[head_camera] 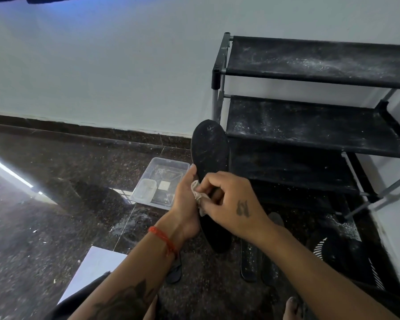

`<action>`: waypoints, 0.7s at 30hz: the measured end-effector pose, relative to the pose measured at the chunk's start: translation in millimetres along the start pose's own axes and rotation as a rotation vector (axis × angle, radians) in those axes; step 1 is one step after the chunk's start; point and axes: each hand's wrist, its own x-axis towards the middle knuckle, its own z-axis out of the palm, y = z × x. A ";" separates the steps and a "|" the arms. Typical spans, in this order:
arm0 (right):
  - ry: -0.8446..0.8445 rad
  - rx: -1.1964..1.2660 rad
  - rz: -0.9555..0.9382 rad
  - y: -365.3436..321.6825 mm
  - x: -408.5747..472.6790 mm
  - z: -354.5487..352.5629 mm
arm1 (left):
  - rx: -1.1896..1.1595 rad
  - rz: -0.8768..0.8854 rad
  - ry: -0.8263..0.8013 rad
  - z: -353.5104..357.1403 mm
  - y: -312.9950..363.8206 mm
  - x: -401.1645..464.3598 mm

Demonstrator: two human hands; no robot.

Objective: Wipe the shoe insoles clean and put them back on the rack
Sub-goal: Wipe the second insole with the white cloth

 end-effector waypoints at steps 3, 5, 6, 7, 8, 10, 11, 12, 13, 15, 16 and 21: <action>0.009 -0.209 -0.001 11.1 3.5 -6.5 | 0.066 -0.002 0.010 0.4 -0.8 -0.6; 0.060 -0.326 0.055 19.1 7.4 -17.8 | 0.108 -0.013 -0.037 5.1 -1.0 -3.5; 0.104 -0.344 0.090 22.6 9.4 -24.0 | 0.107 -0.027 -0.065 7.8 -1.2 -5.4; 0.154 -0.338 0.112 24.4 11.0 -29.0 | 0.098 -0.035 -0.085 10.7 -0.1 -8.4; 0.188 -0.308 0.116 24.2 11.8 -31.6 | 0.090 -0.038 -0.095 10.5 0.9 -9.0; 0.170 -0.179 0.084 17.4 10.8 -29.4 | 0.086 -0.025 -0.087 8.4 2.6 -8.5; 0.120 -0.106 0.061 12.7 9.1 -24.9 | 0.079 -0.015 -0.071 6.8 3.4 -8.2; 0.059 -0.060 0.039 7.7 6.8 -18.8 | 0.058 -0.006 -0.039 4.1 3.2 -6.2; 0.002 -0.048 0.013 3.8 4.5 -12.0 | 0.039 0.002 -0.007 2.0 3.2 -4.6; -0.052 -0.097 -0.033 1.4 1.9 -4.8 | 0.051 0.003 0.012 -3.2 1.8 -0.9; -0.053 -0.155 -0.048 3.5 2.4 -5.7 | 0.076 0.000 0.011 -3.9 0.8 0.0; 0.136 -0.404 0.064 23.0 10.7 -31.1 | 0.077 -0.037 -0.126 1.9 -0.4 -3.2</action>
